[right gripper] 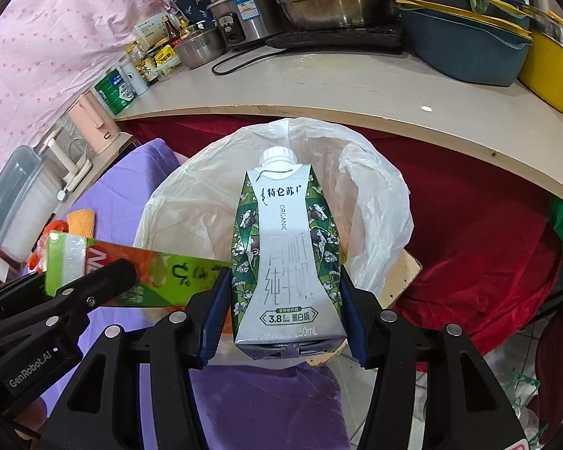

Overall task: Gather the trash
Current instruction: 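Open both grippers to drop box and carton into the bin, then return both grippers to the table and grasp the clear plastic bag with the right gripper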

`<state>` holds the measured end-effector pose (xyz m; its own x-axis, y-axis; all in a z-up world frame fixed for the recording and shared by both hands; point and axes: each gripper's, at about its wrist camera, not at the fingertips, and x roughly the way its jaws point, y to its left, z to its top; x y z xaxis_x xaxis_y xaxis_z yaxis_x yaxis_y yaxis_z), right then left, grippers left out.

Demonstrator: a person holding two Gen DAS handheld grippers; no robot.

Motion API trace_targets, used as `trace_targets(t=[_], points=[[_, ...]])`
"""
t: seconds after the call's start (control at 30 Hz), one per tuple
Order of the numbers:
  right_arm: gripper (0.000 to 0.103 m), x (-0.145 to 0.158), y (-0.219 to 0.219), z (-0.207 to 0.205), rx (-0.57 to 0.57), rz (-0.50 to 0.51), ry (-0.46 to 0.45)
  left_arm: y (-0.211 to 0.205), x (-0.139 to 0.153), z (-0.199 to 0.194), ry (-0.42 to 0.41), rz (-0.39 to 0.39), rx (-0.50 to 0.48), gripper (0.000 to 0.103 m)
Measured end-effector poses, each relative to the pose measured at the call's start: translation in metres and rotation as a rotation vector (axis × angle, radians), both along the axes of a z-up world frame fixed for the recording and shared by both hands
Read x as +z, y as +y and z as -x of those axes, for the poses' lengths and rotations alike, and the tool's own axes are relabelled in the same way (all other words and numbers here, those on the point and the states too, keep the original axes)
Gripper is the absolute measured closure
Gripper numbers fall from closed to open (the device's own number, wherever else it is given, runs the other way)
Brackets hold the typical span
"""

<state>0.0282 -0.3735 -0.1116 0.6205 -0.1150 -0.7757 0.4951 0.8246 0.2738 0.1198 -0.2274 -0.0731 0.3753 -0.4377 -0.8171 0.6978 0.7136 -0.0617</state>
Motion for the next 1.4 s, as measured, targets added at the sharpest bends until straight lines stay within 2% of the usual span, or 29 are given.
trace_targets(t=[0.03, 0.13, 0.27, 0.6, 0.87, 1.07, 1.4], points=[[0.05, 0.0, -0.001, -0.002, -0.004, -0.002, -0.001, 0.001, 0.0, -0.002, -0.002, 0.005, 0.011, 0.068], [0.047, 0.005, 0.001, -0.003, -0.008, -0.006, -0.021, 0.007, 0.004, -0.004, -0.03, 0.017, 0.054, 0.042], [0.039, 0.014, 0.002, -0.005, -0.028, -0.011, -0.052, 0.018, 0.01, -0.006, -0.056, 0.023, 0.089, 0.032], [0.039, 0.038, 0.023, -0.002, 0.003, 0.017, -0.091, 0.042, 0.023, -0.008, -0.089, 0.026, 0.144, 0.029], [0.038, 0.05, 0.051, -0.003, 0.045, 0.039, -0.109, 0.077, 0.032, -0.009, -0.1, 0.04, 0.202, 0.025], [0.038, 0.056, 0.076, -0.013, 0.087, 0.043, -0.112, 0.116, 0.036, -0.015, -0.11, 0.052, 0.267, 0.025], [0.038, 0.056, 0.141, -0.041, 0.213, 0.045, -0.105, 0.203, 0.031, -0.033, -0.098, 0.045, 0.437, 0.025]])
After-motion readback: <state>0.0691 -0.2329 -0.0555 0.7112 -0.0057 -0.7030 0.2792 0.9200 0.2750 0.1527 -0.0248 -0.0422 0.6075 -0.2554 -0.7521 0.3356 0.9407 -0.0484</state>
